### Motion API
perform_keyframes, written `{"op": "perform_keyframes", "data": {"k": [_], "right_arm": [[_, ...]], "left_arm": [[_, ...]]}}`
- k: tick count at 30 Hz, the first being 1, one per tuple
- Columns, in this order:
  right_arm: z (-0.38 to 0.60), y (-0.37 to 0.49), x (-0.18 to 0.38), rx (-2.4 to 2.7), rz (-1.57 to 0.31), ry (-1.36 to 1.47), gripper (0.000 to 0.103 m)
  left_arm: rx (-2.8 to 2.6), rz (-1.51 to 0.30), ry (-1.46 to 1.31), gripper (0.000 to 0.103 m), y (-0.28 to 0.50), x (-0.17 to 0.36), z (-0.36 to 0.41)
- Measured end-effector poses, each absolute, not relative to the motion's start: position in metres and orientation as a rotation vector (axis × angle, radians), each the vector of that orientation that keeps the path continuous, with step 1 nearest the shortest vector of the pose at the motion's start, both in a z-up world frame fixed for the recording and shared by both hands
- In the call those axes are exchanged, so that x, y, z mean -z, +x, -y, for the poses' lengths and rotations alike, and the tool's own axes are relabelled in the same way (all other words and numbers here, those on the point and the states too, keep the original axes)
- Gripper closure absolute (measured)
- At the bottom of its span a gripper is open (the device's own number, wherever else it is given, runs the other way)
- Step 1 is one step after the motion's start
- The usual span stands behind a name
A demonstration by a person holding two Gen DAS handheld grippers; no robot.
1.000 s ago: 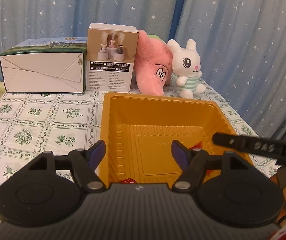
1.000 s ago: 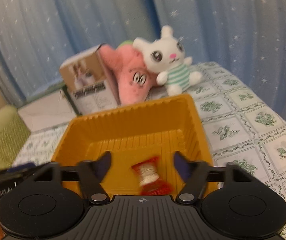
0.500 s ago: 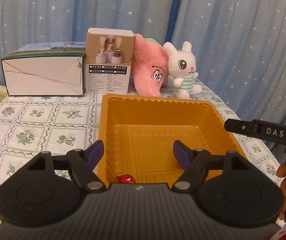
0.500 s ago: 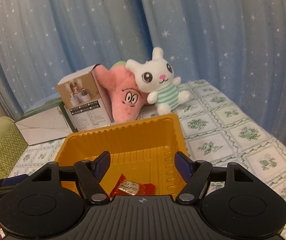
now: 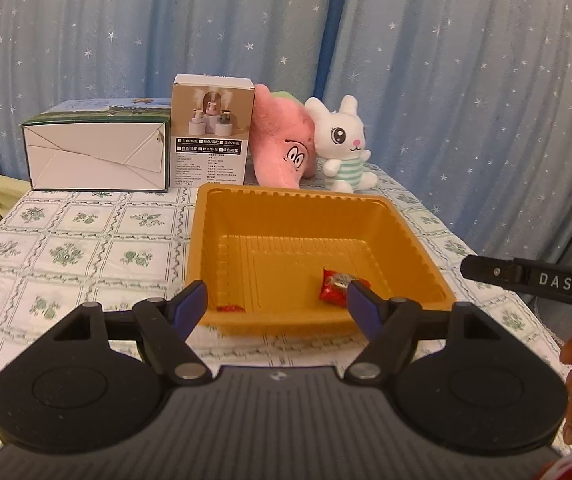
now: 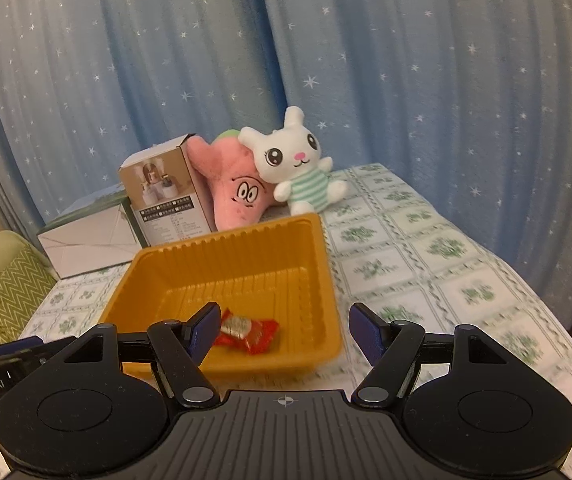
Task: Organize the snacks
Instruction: 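Move both tools back to the snack pile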
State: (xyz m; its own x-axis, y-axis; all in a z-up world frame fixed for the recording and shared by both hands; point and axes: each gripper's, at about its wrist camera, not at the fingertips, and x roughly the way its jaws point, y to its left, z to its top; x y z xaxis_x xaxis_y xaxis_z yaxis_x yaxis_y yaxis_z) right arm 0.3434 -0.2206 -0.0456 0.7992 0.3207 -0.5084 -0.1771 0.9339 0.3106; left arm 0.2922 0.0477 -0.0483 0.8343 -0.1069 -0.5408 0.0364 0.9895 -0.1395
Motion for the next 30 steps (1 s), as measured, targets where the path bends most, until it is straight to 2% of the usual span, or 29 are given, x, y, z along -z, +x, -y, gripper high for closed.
{"op": "perform_keyframes", "data": {"k": [13, 23, 30], "right_arm": [[0.244, 0.246, 0.061, -0.236, -0.64, 0.25, 0.032], [0.246, 0.17, 0.079, -0.222, -0.696, 0.268, 0.032], [0.251, 0.148, 0.094, -0.202, -0.703, 0.276, 0.032]], "left_arm": [[0.098, -0.604, -0.07, 0.026, 0.196, 0.072, -0.02], [0.046, -0.673, -0.085, 0.026, 0.141, 0.091, -0.016], [0.052, -0.713, -0.029, 0.027, 0.124, 0.112, -0.005]]}}
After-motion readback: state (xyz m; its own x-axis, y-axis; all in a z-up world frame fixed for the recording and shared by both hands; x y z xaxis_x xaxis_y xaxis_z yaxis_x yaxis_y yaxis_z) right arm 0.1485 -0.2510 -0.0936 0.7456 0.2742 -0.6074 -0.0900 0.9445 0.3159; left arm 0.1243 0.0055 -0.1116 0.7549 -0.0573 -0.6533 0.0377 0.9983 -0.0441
